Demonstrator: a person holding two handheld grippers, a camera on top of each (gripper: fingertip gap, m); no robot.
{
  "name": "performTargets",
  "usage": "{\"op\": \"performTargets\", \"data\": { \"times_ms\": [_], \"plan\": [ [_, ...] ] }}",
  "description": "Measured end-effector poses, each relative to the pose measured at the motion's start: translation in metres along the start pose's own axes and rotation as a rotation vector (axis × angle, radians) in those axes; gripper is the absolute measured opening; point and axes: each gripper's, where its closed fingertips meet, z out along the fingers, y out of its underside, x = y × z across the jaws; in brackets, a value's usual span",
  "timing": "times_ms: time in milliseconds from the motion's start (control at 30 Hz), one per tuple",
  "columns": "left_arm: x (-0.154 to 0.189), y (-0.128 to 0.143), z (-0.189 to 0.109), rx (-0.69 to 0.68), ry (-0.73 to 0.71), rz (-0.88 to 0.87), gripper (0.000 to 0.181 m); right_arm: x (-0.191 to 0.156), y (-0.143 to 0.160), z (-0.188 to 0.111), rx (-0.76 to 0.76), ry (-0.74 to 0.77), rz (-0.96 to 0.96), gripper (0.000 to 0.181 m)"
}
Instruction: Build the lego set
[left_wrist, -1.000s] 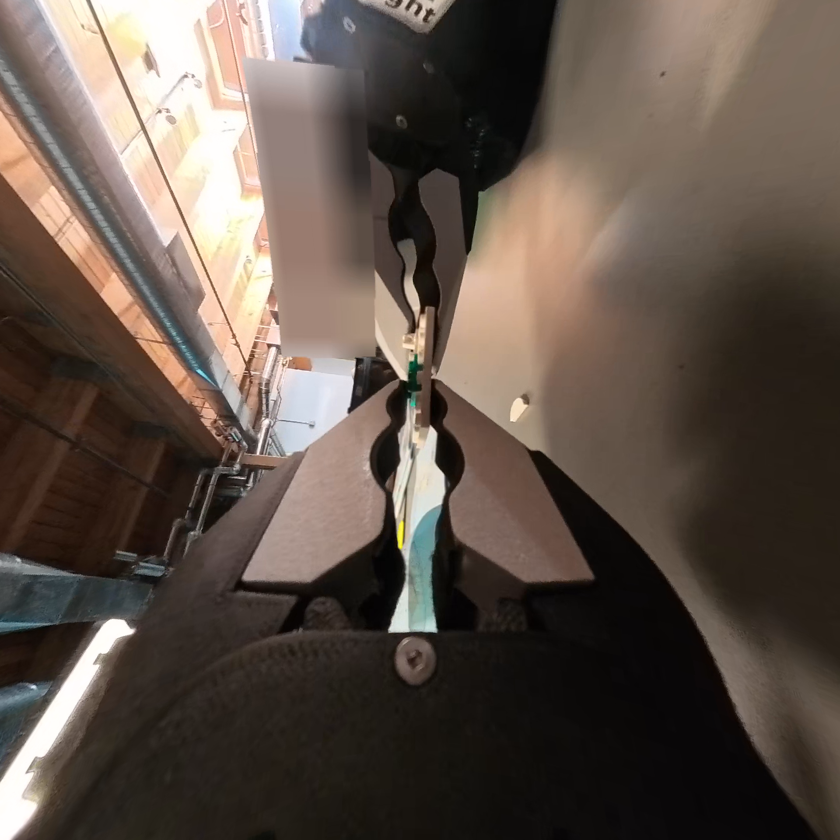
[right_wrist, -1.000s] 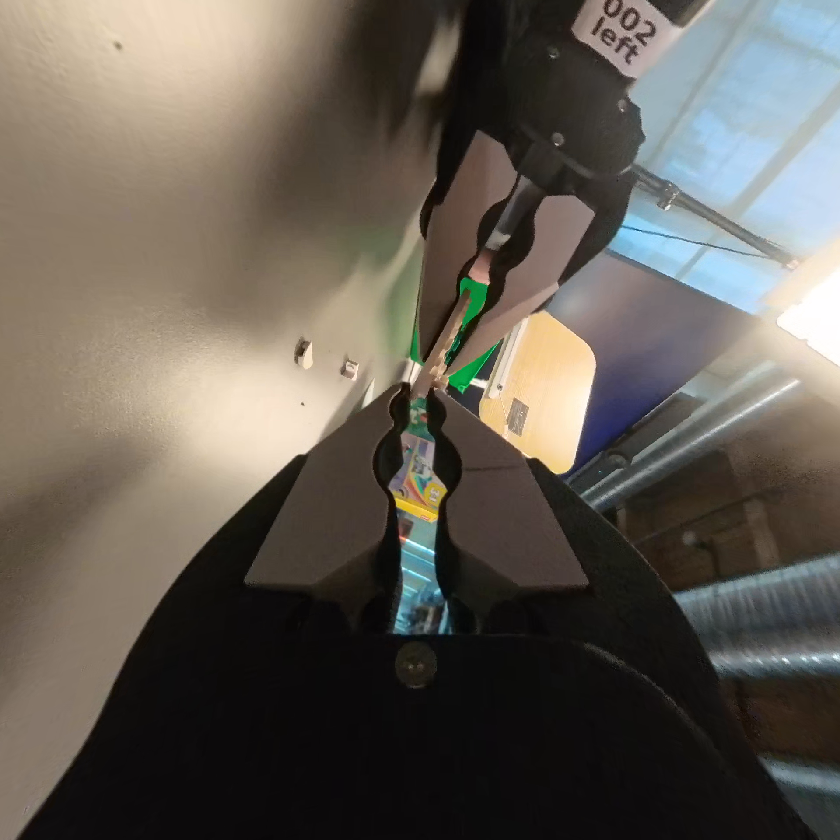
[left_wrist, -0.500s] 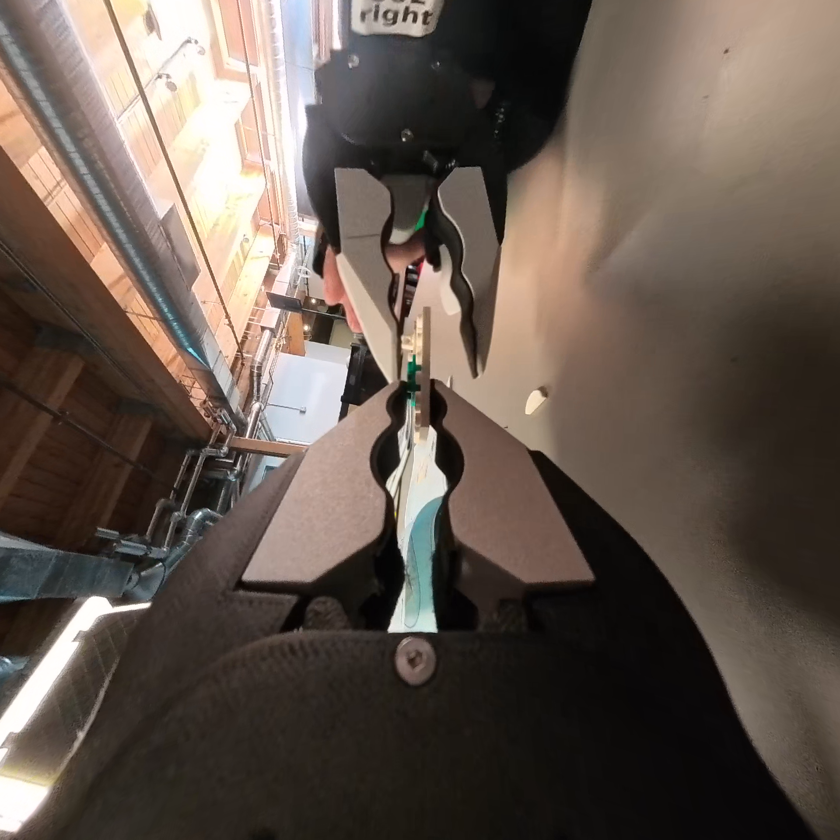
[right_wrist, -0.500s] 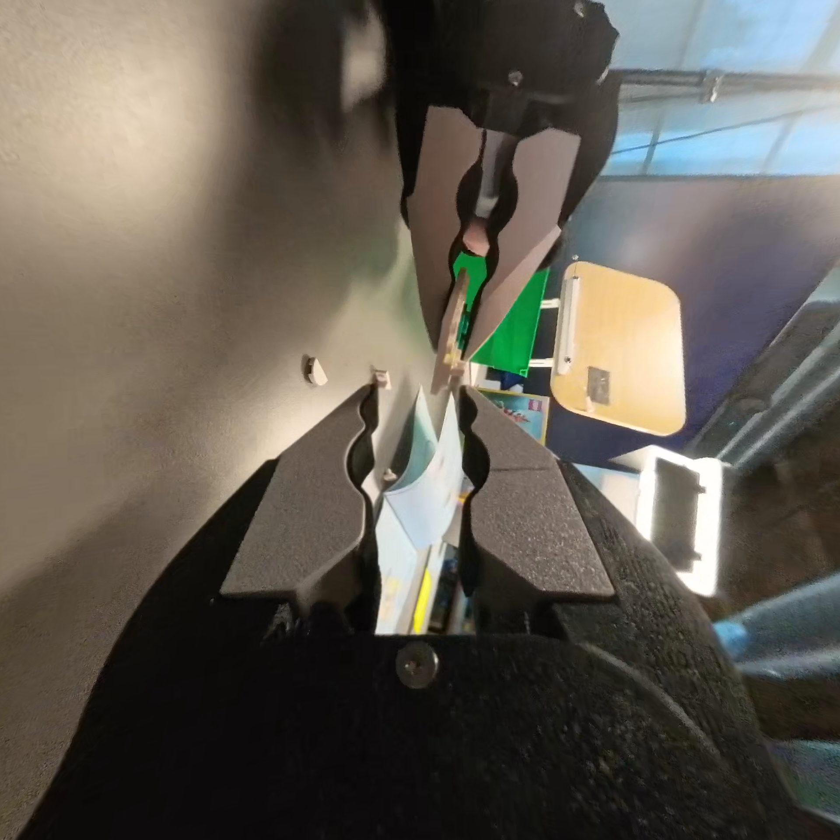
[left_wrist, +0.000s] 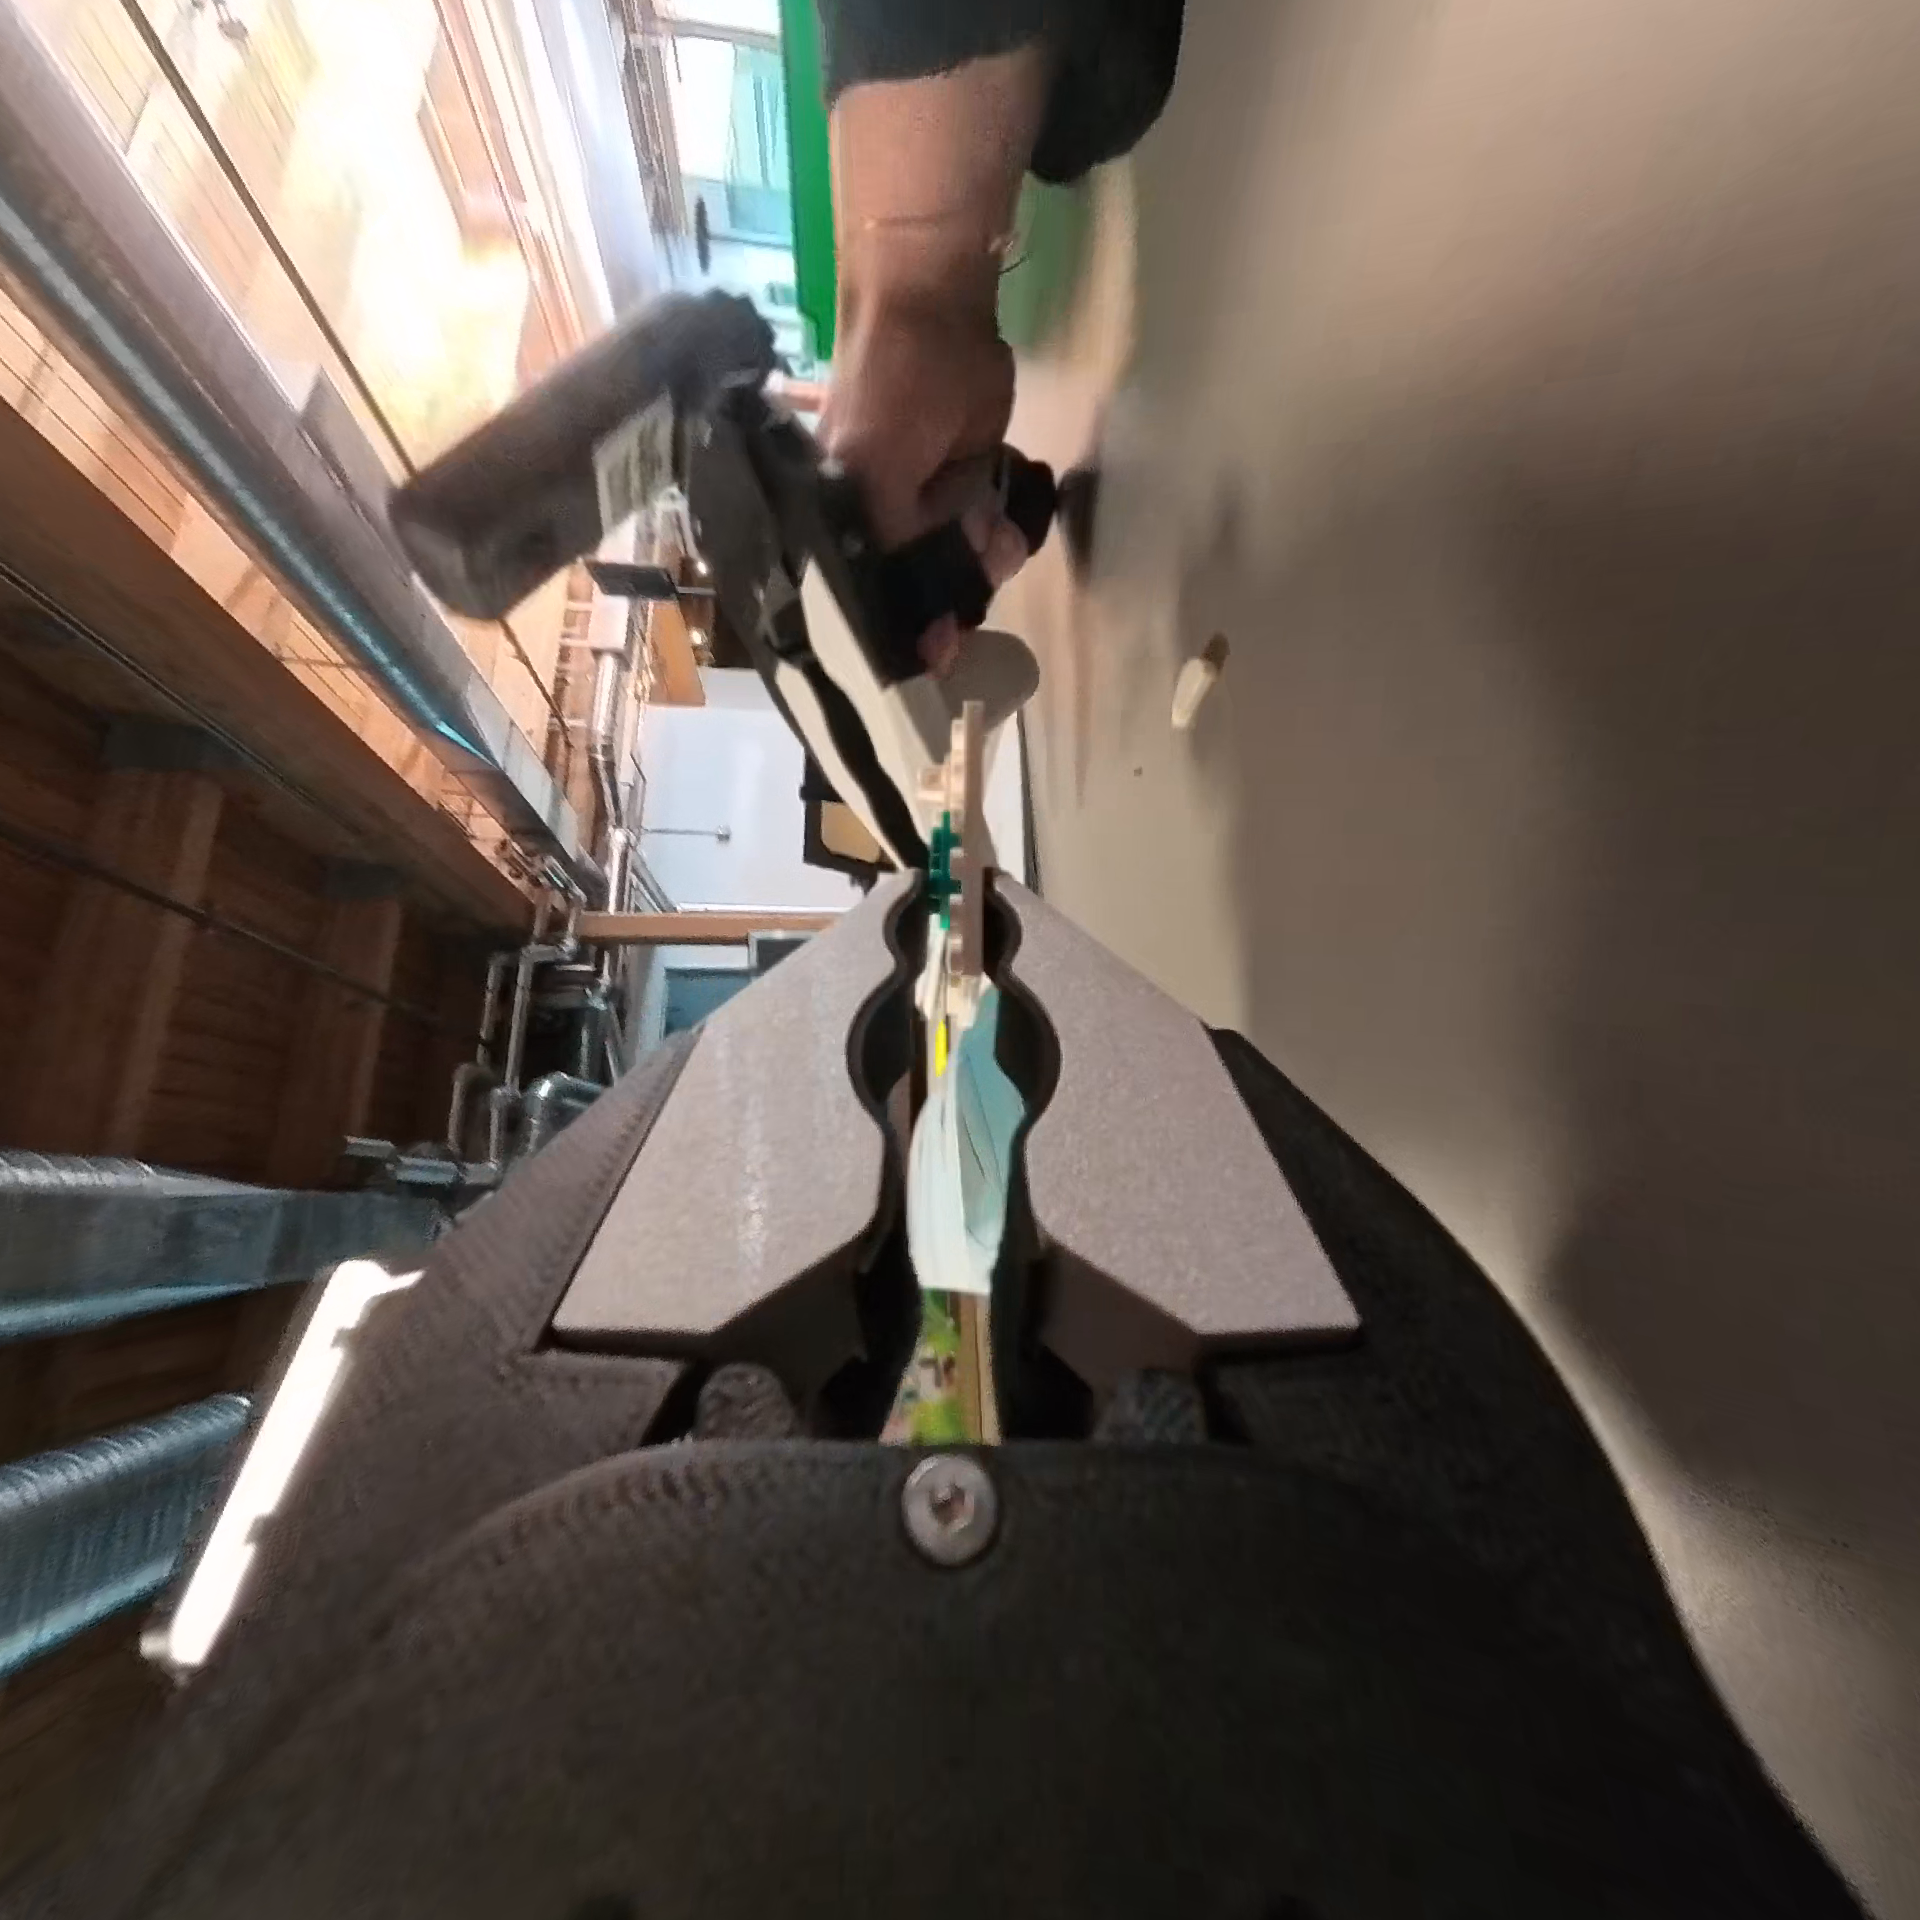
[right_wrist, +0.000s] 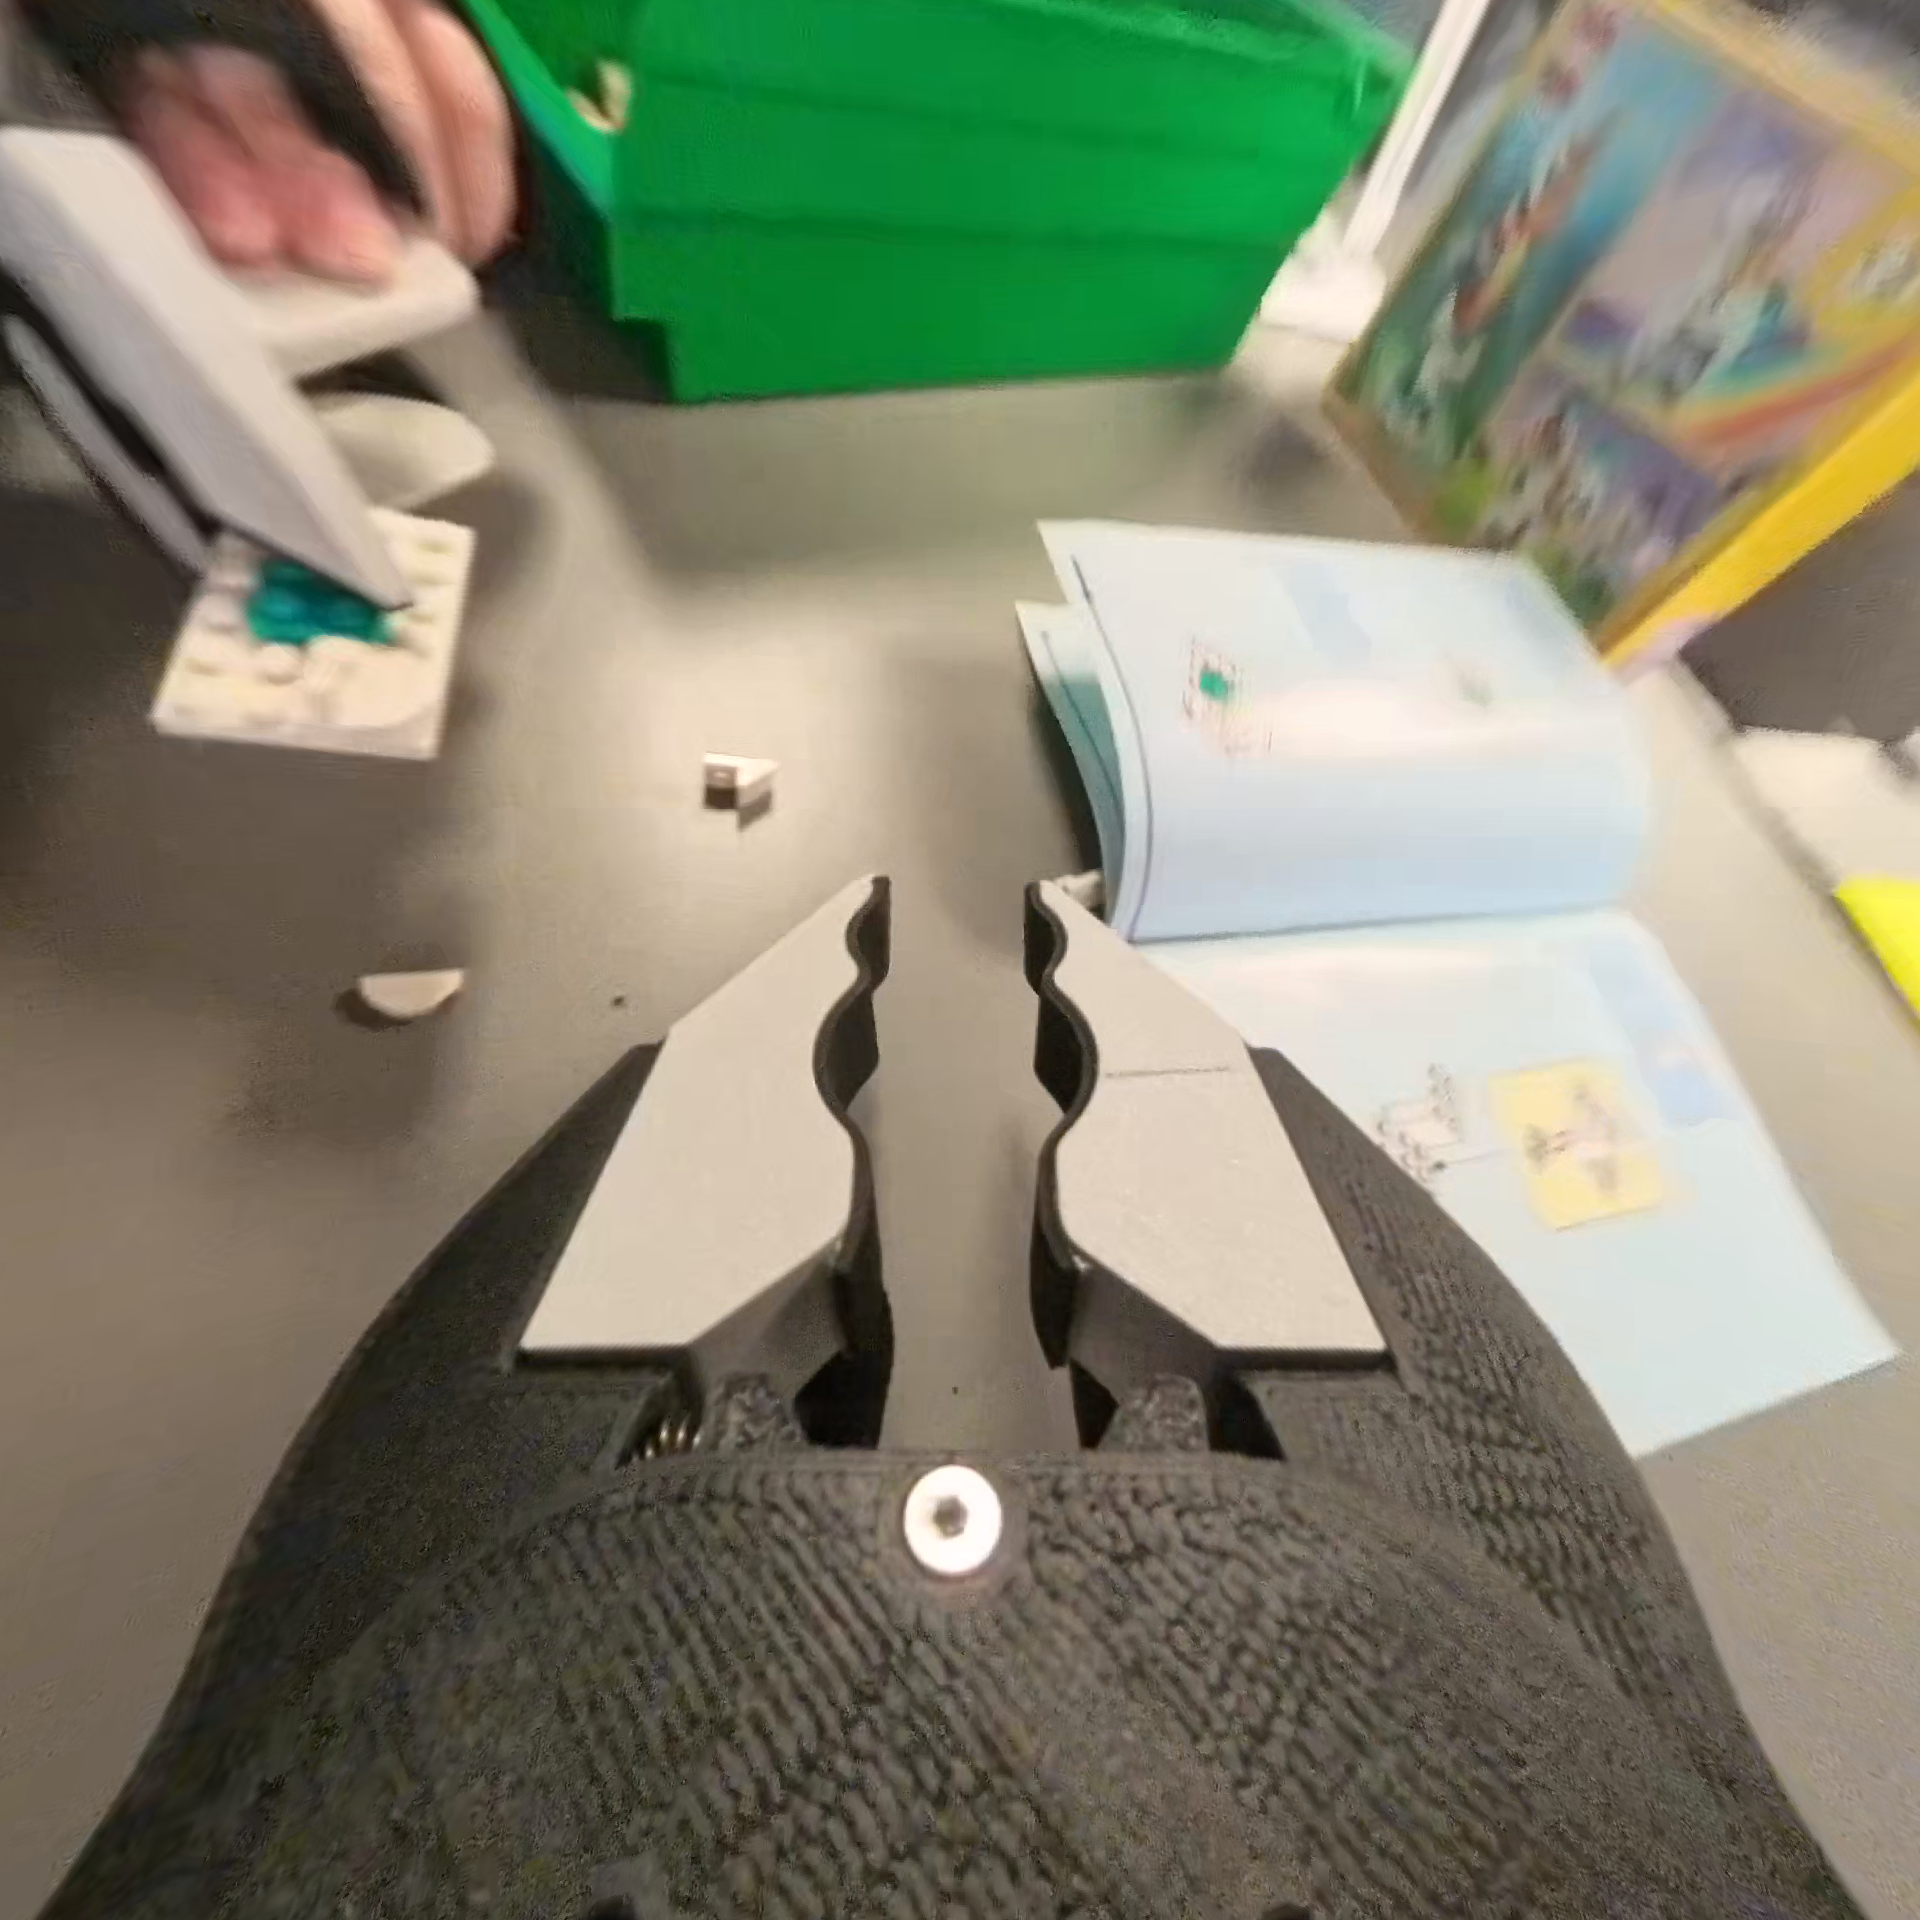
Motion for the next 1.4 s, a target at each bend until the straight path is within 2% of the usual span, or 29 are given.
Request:
{"op": "performTargets", "data": {
  "times_ms": [67,167,267,433,567,667,767,900,1033,1100,1200,1300,1400],
  "plan": [
    [0.002,0.006,0.0,-0.025,0.011,0.006,0.007,0.01,0.005,0.01,-0.055,-0.009,0.115,0.025],
    [0.006,0.016,0.003,-0.074,0.027,0.037,0.007,0.016,0.01,0.024,-0.122,0.019,0.184,0.021],
    [0.011,0.02,0.005,-0.096,0.044,0.056,0.007,0.022,0.02,0.034,-0.217,0.101,0.176,0.02],
    [0.015,0.02,0.008,-0.102,0.069,0.051,0.007,0.029,0.019,0.038,-0.238,0.194,0.18,0.018],
    [0.016,0.015,0.008,-0.079,0.069,0.051,0.008,0.03,0.019,0.04,-0.262,0.223,0.182,0.007],
    [0.013,0.01,0.006,-0.054,0.048,0.053,0.007,0.017,0.014,0.031,-0.233,0.132,0.278,0.001],
    [0.01,0.001,0.005,-0.019,0.032,0.057,0.007,-0.009,0.014,0.008,-0.216,-0.043,0.46,0.001],
    [0.012,-0.014,0.003,0.036,0.023,0.074,0.008,-0.052,0.028,-0.03,-0.342,-0.295,0.768,0.001],
    [0.015,-0.028,-0.002,0.092,0.024,0.08,0.008,-0.073,0.04,-0.048,-0.473,-0.387,0.907,0.002],
    [0.017,-0.031,-0.003,0.11,0.027,0.09,0.007,-0.071,0.043,-0.052,-0.521,-0.347,0.866,0.004],
    [0.019,-0.034,-0.005,0.129,0.032,0.09,0.007,-0.056,0.041,-0.057,-0.558,-0.184,0.697,0.027],
    [0.02,-0.035,-0.006,0.144,0.037,0.088,0.007,-0.044,0.027,-0.062,-0.513,0.024,0.34,0.026],
    [0.02,-0.037,-0.007,0.156,0.04,0.092,0.007,-0.056,0.013,-0.062,-0.502,0.144,-0.056,0.014]
  ]
}}
